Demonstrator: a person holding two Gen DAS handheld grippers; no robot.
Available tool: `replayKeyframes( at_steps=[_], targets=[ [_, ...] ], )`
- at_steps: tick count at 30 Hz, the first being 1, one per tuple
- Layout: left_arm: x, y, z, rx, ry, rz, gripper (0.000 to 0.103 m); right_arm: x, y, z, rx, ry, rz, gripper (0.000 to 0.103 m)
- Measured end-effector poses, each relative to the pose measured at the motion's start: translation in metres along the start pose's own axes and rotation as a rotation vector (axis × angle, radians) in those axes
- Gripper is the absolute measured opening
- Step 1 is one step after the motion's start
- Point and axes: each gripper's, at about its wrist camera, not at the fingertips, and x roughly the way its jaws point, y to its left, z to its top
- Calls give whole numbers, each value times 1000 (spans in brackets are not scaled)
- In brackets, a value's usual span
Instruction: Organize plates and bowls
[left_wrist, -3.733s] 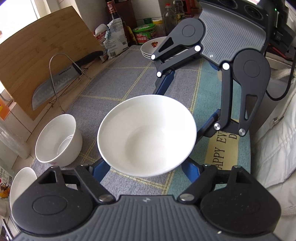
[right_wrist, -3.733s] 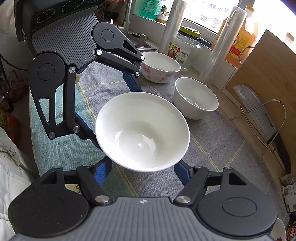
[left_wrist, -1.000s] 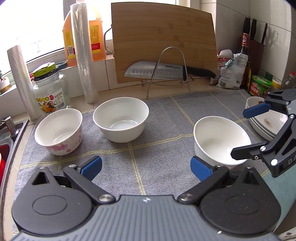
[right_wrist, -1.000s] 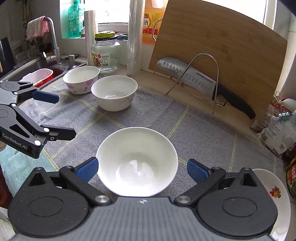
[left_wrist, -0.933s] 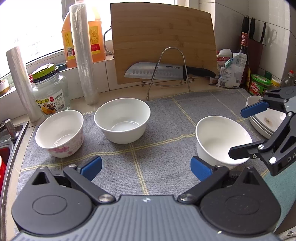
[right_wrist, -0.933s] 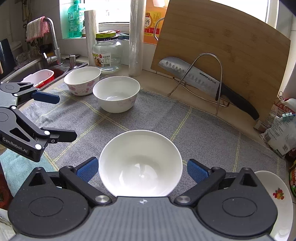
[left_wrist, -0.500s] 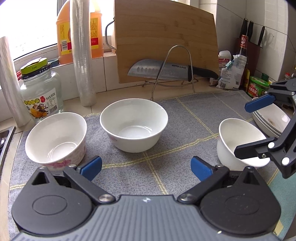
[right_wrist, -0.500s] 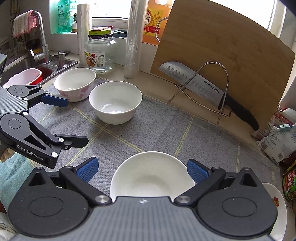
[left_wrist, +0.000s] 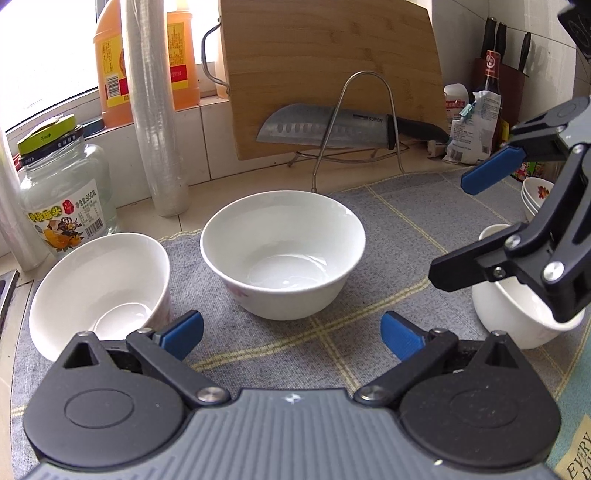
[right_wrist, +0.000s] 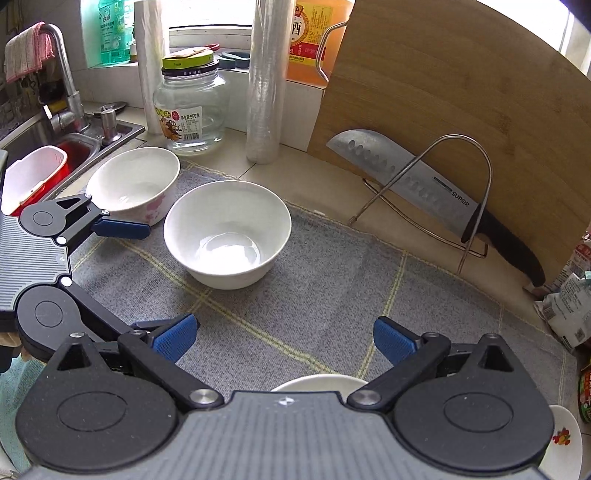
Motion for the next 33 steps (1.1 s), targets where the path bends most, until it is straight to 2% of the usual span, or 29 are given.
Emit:
replayKeyframes(
  at_steps=[12, 17, 28, 33],
  targets=[
    [14, -1, 9, 5, -6, 34, 102, 36, -2, 32, -47, 15, 109, 100],
    [16, -1, 10, 15, -6, 41, 101, 49, -3, 41, -47, 27, 165, 90],
    [17, 0, 12, 10, -22, 36, 100, 73, -6, 56, -48, 40, 218, 86],
    [16, 0, 13, 2, -40, 38, 99, 80, -8, 61, -42, 45, 237, 79]
  ],
)
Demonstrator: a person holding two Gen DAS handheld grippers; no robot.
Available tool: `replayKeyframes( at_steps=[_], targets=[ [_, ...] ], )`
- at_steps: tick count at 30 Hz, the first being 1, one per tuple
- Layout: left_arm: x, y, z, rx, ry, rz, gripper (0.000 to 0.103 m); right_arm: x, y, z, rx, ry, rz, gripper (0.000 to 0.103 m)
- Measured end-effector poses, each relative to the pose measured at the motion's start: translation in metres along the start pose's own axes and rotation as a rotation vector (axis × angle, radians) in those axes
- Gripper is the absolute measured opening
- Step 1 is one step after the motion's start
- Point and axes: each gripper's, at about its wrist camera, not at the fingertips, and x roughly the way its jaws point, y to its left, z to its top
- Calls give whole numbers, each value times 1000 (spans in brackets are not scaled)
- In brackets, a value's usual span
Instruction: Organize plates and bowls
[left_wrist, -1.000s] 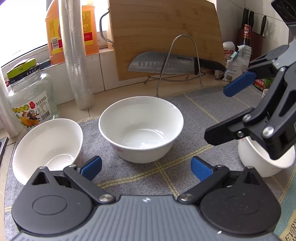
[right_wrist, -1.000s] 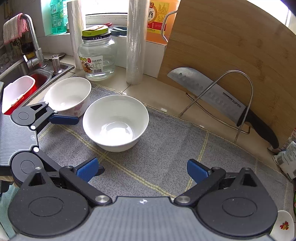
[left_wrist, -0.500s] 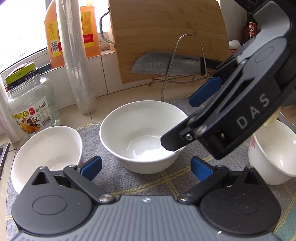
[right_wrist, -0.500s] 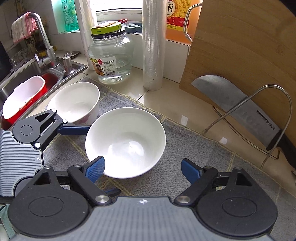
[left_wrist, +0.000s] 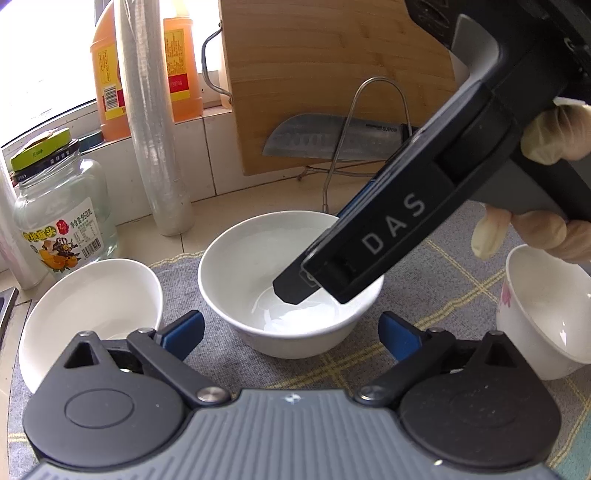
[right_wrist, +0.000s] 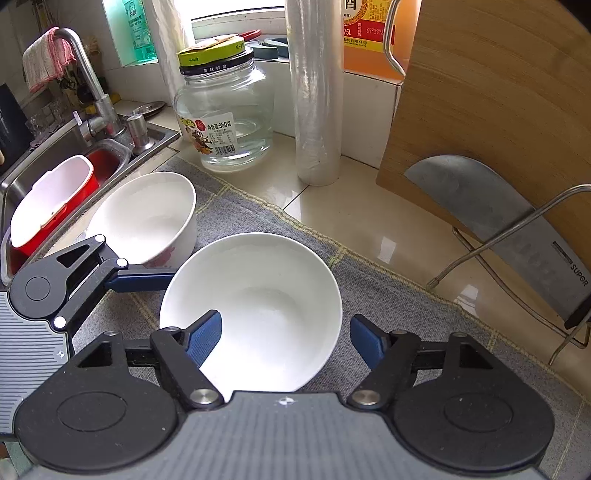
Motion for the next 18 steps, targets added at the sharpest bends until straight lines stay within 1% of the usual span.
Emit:
replayKeyframes(
  at_steps=[4, 8, 11, 18],
  targets=[
    [0, 1, 1, -2, -8, 0, 98, 4, -1, 4, -3, 0, 7, 78],
    [-1, 0, 1, -2, -15, 1, 97, 8, -1, 7, -4, 5, 18, 70],
    [-2, 0, 2, 5, -19, 5, 95, 8, -1, 8, -8, 6, 16, 70],
    [-2, 1, 3, 31, -22, 1, 94, 8, -1, 8, -9, 9, 16, 69]
  ],
)
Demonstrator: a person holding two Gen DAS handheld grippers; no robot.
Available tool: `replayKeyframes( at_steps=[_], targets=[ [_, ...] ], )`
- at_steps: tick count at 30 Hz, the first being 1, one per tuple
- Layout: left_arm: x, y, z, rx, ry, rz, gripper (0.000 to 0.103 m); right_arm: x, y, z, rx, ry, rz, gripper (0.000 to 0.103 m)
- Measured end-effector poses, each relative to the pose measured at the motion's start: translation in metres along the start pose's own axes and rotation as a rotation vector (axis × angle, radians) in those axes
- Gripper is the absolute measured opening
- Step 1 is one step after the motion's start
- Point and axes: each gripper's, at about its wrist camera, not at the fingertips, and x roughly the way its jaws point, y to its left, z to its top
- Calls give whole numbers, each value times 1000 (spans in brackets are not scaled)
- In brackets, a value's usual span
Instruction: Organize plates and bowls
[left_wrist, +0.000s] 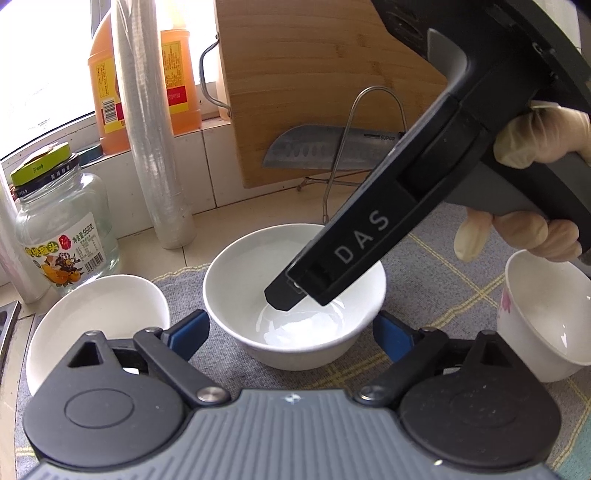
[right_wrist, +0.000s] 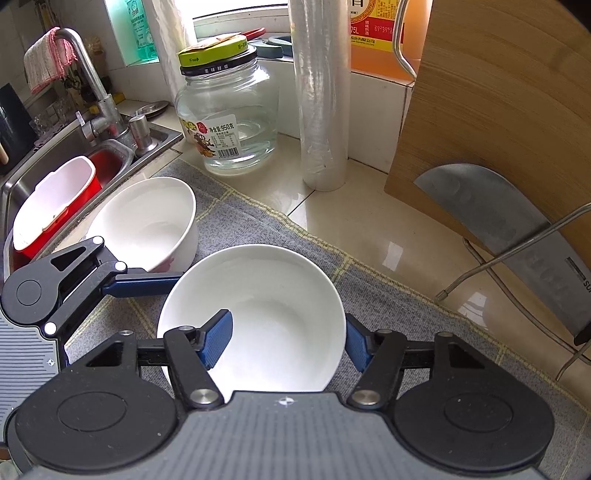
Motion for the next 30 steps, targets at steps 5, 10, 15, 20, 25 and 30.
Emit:
replayKeyframes(
  at_steps=[5, 10, 15, 20, 25, 30],
  targets=[
    [1, 0, 1, 18, 3, -13, 94, 0, 1, 0, -3, 3, -4, 69],
    [3, 4, 2, 12, 24, -38, 94, -1, 0, 0, 4, 4, 0, 69],
    [3, 7, 5, 1, 29, -51, 93, -2, -1, -1, 11, 7, -4, 69],
    [2, 6, 4, 12, 38, -52, 93, -7, 0, -2, 11, 4, 1, 69],
    [-2, 3, 4, 15, 42, -60, 92, -10, 3, -4, 9, 8, -5, 69],
    [-9, -1, 6, 29, 48, -58, 93, -20, 5, -7, 18, -1, 2, 69]
  ],
)
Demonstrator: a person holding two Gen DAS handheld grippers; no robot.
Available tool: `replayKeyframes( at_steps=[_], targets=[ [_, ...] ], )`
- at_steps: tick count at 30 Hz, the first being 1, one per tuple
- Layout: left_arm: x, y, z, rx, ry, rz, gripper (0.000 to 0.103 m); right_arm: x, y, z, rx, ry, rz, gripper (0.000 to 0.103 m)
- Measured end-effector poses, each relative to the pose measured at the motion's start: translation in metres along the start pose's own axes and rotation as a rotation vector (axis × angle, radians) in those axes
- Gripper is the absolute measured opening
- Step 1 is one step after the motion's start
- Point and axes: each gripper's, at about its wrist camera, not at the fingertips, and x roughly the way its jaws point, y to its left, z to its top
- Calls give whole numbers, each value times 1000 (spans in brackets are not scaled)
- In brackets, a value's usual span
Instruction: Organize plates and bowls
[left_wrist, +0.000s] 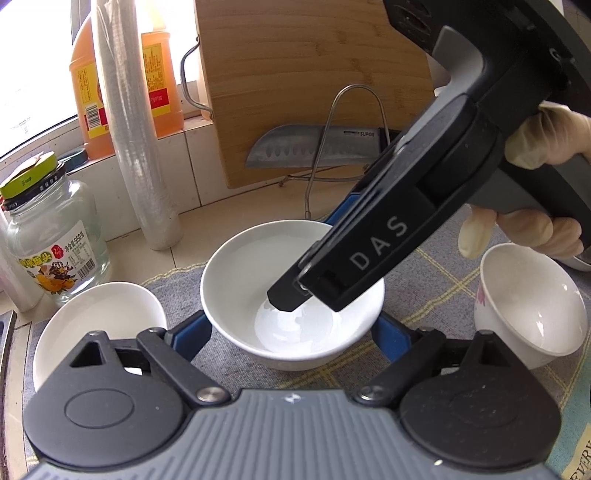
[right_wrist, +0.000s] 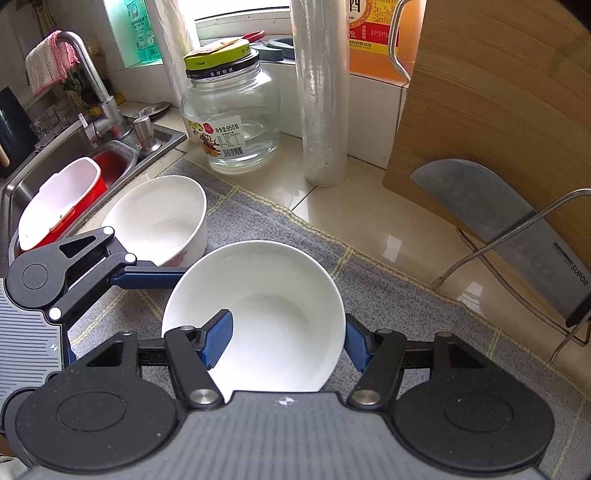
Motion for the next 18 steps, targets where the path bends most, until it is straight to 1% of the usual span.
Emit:
replayKeyframes(
  at_steps=[9, 18],
  targets=[
    [-22, -14, 7, 20, -9, 5, 93, -28, 7, -10, -6, -27, -1, 69],
    [-47, -33, 13, 44, -15, -7, 93, -59, 13, -25, 7, -57, -10, 69]
  ],
)
